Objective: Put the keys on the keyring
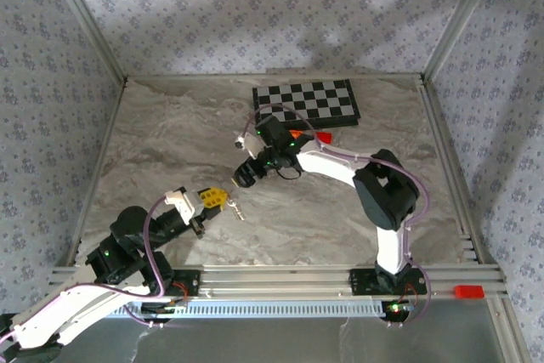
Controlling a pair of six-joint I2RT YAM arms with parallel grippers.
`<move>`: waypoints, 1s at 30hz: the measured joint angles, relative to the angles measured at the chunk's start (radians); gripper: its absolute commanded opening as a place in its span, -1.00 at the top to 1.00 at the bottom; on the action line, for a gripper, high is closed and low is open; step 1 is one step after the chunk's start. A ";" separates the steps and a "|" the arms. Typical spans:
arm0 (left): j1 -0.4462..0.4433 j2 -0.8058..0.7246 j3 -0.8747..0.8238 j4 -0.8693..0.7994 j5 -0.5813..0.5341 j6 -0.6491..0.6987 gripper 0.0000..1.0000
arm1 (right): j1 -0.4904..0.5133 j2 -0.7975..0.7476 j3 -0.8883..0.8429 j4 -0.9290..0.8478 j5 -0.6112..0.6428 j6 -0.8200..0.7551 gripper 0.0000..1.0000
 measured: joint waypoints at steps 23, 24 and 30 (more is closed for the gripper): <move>0.000 -0.087 -0.037 0.032 -0.001 0.000 1.00 | 0.114 0.245 0.219 -0.103 -0.029 0.060 0.01; 0.000 -0.090 -0.037 0.032 -0.004 0.000 1.00 | 0.117 0.249 0.220 -0.103 -0.027 0.061 0.03; 0.000 -0.095 -0.043 0.031 -0.005 -0.001 1.00 | 0.124 0.264 0.231 -0.102 -0.027 0.079 0.07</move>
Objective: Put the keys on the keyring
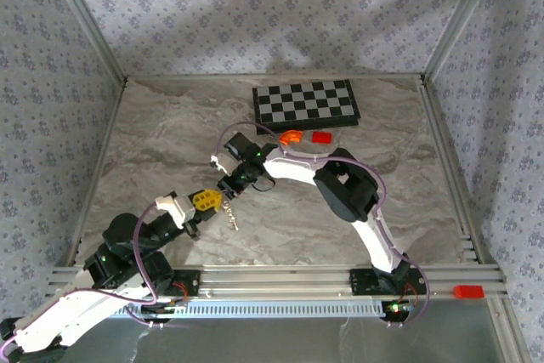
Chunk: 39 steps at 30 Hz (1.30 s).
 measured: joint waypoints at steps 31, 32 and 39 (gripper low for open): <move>0.000 -0.034 -0.007 0.000 -0.026 0.001 1.00 | -0.060 -0.206 -0.336 0.037 0.027 0.057 0.17; 0.000 -0.033 -0.007 0.000 -0.026 0.001 1.00 | -0.070 -0.232 -0.372 0.040 0.028 0.061 0.17; 0.000 -0.010 -0.007 0.000 -0.026 0.001 1.00 | -0.141 -0.399 -0.588 0.049 0.043 0.124 0.17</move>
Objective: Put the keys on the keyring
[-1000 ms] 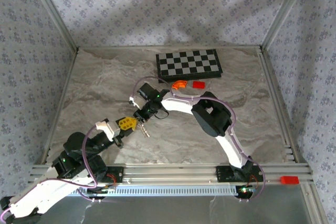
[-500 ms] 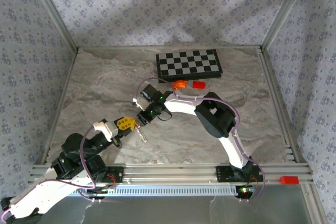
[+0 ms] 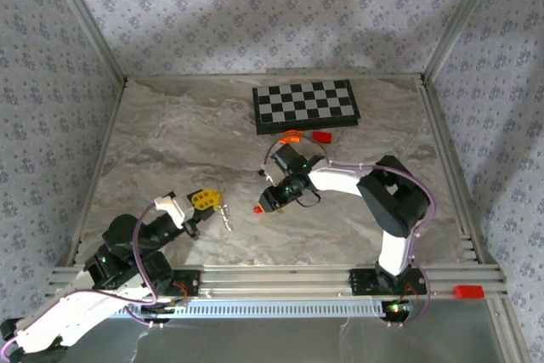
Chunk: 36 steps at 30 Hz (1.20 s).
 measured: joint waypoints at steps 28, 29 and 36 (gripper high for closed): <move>0.000 0.021 0.000 0.006 0.008 0.000 1.00 | -0.031 0.055 0.224 -0.327 0.138 -0.224 0.19; 0.000 0.023 0.000 0.007 0.009 0.000 1.00 | -0.030 0.060 0.225 -0.332 0.137 -0.227 0.20; 0.000 0.028 0.000 0.007 0.011 0.000 1.00 | -0.020 0.089 0.226 -0.358 0.128 -0.249 0.24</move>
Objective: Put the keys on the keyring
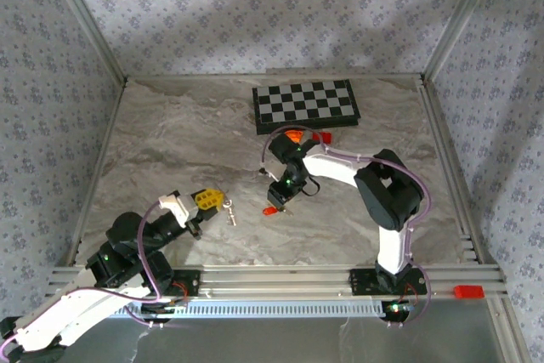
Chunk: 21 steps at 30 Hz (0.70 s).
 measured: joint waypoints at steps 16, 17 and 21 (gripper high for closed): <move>0.000 0.000 0.000 0.000 0.000 0.000 1.00 | 0.048 0.013 0.000 -0.017 0.010 -0.011 0.43; 0.000 0.000 0.000 0.000 0.000 0.000 1.00 | 0.050 0.013 0.000 -0.018 0.014 -0.011 0.45; 0.000 0.000 0.000 0.000 0.000 0.000 1.00 | 0.051 0.013 0.000 -0.023 0.021 -0.012 0.49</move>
